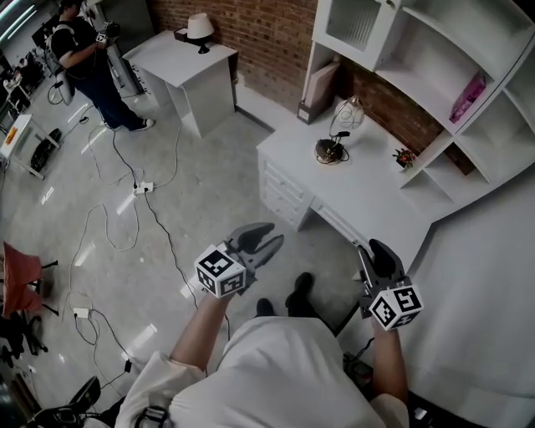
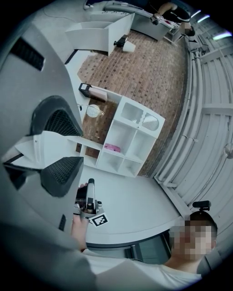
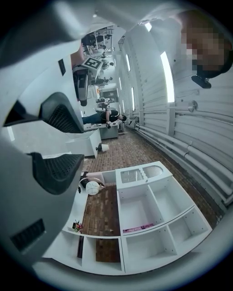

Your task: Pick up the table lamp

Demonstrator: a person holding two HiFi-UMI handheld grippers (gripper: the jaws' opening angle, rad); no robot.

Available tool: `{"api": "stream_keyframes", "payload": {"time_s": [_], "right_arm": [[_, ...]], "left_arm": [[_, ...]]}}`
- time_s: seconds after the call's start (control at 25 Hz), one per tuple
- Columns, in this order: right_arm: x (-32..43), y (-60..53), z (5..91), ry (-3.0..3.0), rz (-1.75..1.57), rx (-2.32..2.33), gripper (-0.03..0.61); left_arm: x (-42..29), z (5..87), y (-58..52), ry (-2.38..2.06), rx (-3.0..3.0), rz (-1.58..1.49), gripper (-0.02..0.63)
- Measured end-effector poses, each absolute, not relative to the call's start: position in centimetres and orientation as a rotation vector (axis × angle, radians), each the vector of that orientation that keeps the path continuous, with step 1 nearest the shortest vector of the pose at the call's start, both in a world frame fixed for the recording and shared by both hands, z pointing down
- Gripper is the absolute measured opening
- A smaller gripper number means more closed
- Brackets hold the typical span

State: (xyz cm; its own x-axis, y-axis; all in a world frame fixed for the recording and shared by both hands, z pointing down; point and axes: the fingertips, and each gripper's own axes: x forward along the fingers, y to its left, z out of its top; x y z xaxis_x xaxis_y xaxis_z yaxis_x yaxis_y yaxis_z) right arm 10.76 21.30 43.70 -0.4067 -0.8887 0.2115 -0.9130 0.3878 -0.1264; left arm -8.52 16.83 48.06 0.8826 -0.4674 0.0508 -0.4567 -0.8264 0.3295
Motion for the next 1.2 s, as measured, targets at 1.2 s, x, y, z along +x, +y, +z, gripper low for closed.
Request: {"api": "stream_keyframes", "payload": {"time_s": [1.2], "right_arm": [[20.4, 0.3, 47.4, -2.645, 0.436, 1.394, 0.162]], "left_arm": [[3.3, 50.1, -0.7, -0.813, 2.669, 0.048, 0.176]]}}
